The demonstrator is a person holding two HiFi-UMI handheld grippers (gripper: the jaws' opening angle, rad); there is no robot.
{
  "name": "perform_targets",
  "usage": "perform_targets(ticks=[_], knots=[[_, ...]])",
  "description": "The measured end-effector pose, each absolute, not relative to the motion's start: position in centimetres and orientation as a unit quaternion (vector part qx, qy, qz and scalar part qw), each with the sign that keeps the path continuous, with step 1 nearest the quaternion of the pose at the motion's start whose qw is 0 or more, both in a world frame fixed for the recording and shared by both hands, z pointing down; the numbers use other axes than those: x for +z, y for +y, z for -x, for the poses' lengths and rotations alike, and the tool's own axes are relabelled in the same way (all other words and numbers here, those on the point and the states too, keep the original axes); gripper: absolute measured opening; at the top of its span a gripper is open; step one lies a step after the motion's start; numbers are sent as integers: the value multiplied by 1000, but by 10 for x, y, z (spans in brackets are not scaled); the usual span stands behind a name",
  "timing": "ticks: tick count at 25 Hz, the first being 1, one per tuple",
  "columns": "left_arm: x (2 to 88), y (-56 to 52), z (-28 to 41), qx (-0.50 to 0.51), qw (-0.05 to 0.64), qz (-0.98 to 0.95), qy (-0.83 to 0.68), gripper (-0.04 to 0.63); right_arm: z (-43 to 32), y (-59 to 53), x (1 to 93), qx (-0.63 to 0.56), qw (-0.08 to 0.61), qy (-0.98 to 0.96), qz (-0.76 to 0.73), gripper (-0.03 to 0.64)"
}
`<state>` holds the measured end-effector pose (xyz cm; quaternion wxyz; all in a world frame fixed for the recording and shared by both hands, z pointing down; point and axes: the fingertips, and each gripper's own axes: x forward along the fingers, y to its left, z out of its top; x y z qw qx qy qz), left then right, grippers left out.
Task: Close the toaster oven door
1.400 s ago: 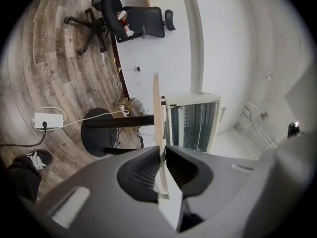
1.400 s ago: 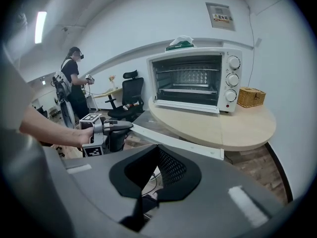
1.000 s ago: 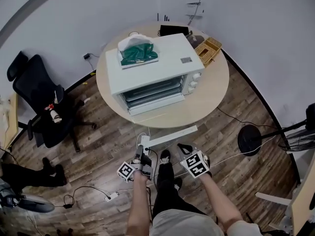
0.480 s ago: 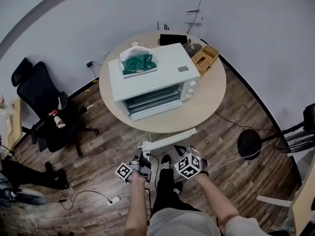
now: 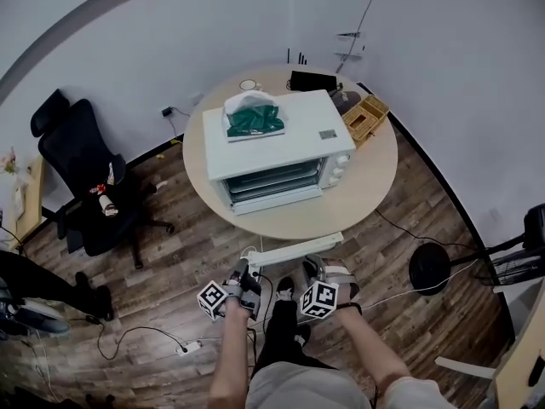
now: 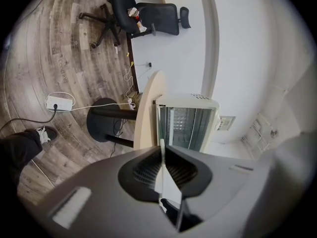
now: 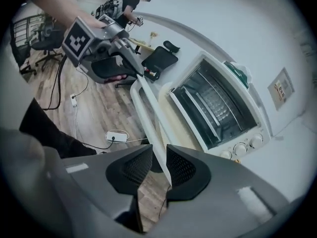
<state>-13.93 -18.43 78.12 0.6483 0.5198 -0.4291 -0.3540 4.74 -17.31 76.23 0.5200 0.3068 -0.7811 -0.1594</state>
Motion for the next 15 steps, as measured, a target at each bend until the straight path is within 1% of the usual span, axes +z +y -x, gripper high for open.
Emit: perform_targets(ticks=[3, 7, 15], knots=[[777, -185, 139, -355, 651, -518, -426, 83, -47, -172, 766, -179, 526, -775, -300, 67], [773, -188, 141, -352, 654, -518, -425, 83, -43, -175, 769, -214, 535, -766, -286, 95], [752, -193, 141, -350, 656, -522, -419, 89, -36, -190, 760, -285, 542, -740, -280, 106]])
